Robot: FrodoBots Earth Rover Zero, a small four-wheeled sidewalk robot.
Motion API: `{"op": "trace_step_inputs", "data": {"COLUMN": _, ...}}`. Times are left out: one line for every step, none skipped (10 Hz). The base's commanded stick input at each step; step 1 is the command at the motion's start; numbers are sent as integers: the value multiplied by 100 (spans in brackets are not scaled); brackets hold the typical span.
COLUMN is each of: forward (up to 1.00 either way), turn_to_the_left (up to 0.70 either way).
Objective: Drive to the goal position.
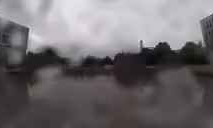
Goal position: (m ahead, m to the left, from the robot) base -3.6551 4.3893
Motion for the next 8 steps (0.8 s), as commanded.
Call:
{"op": "trace_step_inputs", "data": {"forward": 100, "turn_to_the_left": 0}}
{"op": "trace_step_inputs", "data": {"forward": 100, "turn_to_the_left": 0}}
{"op": "trace_step_inputs", "data": {"forward": 100, "turn_to_the_left": 0}}
{"op": "trace_step_inputs", "data": {"forward": 100, "turn_to_the_left": 0}}
{"op": "trace_step_inputs", "data": {"forward": 100, "turn_to_the_left": 0}}
{"op": "trace_step_inputs", "data": {"forward": 100, "turn_to_the_left": 0}}
{"op": "trace_step_inputs", "data": {"forward": 100, "turn_to_the_left": 0}}
{"op": "trace_step_inputs", "data": {"forward": 100, "turn_to_the_left": 0}}
